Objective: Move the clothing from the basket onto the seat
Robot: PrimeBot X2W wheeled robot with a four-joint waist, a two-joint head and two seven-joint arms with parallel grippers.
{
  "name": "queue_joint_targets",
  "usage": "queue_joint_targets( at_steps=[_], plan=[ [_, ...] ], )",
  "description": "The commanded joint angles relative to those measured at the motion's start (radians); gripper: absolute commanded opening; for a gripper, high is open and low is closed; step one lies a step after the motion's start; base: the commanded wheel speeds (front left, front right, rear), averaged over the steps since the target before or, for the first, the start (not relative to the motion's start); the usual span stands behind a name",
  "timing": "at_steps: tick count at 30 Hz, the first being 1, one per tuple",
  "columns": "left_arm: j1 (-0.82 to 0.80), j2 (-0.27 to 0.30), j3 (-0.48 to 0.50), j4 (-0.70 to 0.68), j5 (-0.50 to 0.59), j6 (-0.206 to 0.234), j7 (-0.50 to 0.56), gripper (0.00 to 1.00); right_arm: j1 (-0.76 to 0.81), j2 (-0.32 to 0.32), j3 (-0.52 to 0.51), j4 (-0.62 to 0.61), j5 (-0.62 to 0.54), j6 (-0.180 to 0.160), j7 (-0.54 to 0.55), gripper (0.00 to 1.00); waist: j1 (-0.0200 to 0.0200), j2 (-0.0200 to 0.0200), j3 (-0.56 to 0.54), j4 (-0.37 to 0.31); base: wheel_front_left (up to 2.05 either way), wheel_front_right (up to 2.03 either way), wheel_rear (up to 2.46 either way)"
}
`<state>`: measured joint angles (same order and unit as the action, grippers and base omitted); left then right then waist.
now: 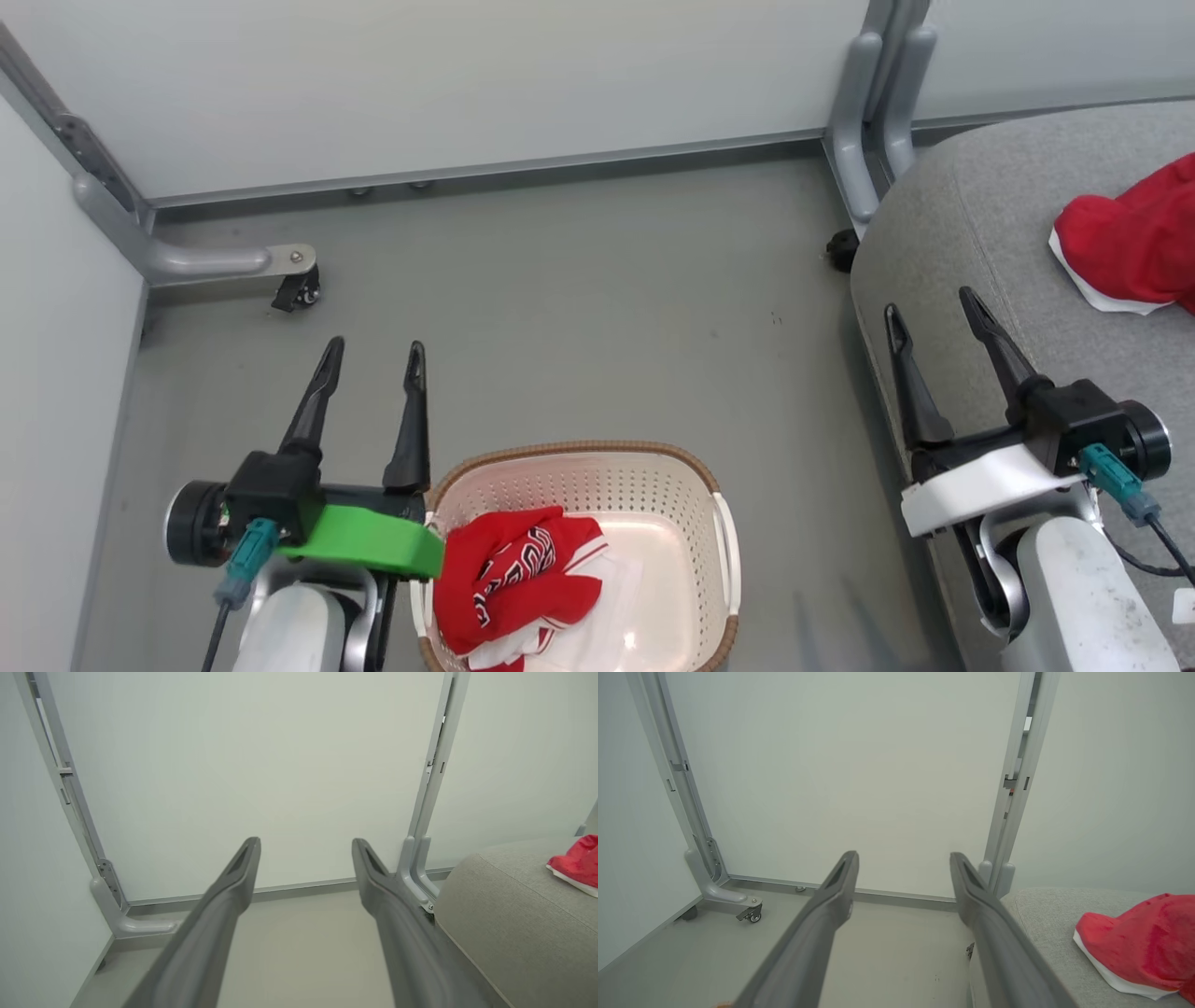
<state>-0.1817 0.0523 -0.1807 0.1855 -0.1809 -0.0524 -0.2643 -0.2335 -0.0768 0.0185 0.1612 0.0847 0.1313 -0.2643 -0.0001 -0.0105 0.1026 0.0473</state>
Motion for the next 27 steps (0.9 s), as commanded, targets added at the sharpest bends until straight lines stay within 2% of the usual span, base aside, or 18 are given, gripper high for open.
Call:
queue_joint_targets(
  at_steps=[1, 13, 20, 27],
  plan=[
    [0.030, 0.000, 0.023, -0.002, 0.005, 0.007, 0.000, 1.00, 0.032, 0.002, -0.003, -0.011, 0.002, -0.001, 0.000, 1.00, 0.0001, 0.0105, -0.039, 0.030, 0.00, 0.00, 0.00],
    [0.142, -0.001, 0.139, -0.015, 0.037, -0.010, 0.000, 1.00, 0.182, 0.023, -0.009, -0.065, 0.015, -0.001, 0.000, 1.00, 0.0001, 0.0105, -0.094, 0.039, 0.00, 0.00, 0.00],
    [0.156, -0.002, 0.138, -0.009, 0.049, -0.026, 0.000, 1.00, 0.236, 0.025, -0.009, -0.073, 0.042, -0.001, 0.000, 1.00, 0.0001, 0.0105, -0.097, 0.038, 0.00, 0.00, 0.00],
    [0.154, -0.002, 0.132, -0.009, 0.037, -0.023, 0.000, 1.00, 0.264, 0.025, -0.010, -0.083, 0.060, -0.001, 0.000, 1.00, 0.0001, 0.0105, -0.096, 0.033, 0.00, 0.00, 0.00]
  ],
)
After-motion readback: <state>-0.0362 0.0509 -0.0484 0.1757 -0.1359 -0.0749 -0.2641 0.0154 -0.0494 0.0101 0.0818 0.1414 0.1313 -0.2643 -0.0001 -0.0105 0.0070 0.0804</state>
